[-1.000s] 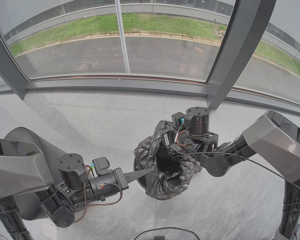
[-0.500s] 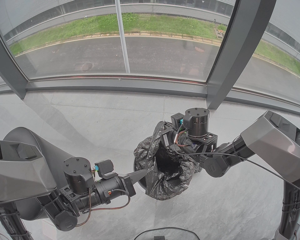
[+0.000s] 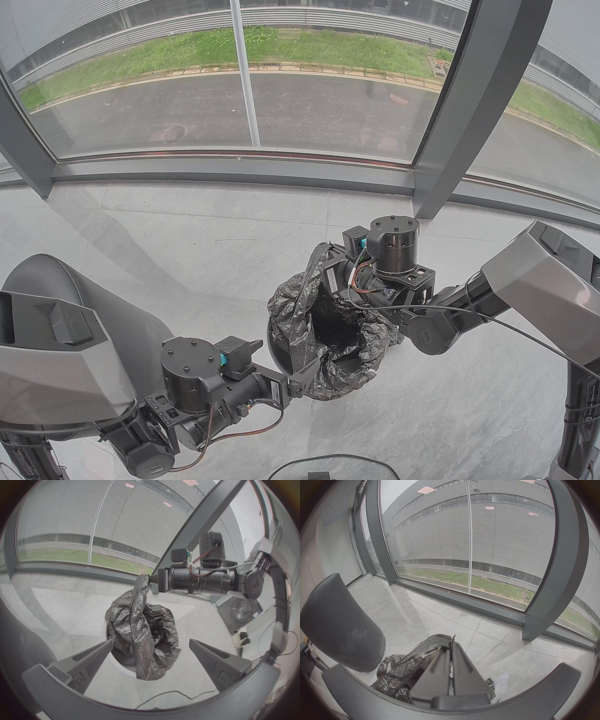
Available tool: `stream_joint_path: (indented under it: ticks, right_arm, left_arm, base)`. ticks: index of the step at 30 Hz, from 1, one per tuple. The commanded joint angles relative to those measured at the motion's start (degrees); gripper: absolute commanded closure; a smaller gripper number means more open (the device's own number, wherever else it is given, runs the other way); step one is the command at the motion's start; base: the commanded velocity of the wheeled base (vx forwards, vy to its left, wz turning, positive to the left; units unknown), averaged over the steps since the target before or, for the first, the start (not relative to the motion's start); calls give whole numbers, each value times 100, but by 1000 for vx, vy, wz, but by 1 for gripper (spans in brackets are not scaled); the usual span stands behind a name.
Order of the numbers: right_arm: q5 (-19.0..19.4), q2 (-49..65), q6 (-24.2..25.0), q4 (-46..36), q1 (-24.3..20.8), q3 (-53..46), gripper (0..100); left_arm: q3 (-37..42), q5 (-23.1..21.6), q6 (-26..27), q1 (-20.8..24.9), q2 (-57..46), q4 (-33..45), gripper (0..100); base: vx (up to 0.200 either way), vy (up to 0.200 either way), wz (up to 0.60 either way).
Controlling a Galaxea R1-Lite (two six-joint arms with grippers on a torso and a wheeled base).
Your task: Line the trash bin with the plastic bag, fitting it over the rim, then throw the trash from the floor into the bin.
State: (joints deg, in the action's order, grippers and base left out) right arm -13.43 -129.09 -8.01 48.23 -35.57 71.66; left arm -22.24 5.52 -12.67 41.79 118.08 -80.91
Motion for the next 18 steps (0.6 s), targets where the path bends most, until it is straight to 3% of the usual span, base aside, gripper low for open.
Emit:
stream_joint_path:
  ticks: [1,7,18]
  right_arm:
    - [-1,-3,10,11,-2,-3,100]
    - [-1,6,19,11,6,-3,100]
    - [-10,-29,54,11,-2,-3,100]
  left_arm:
    - [-264,757,467,347,743,-109,0]
    - [-598,1267,950,374,1481,-804,0]
    - [-861,1302,985,365,1516,-760,0]
  base:
    - [0,0,0]
    - [0,0,0]
    - [0,0,0]
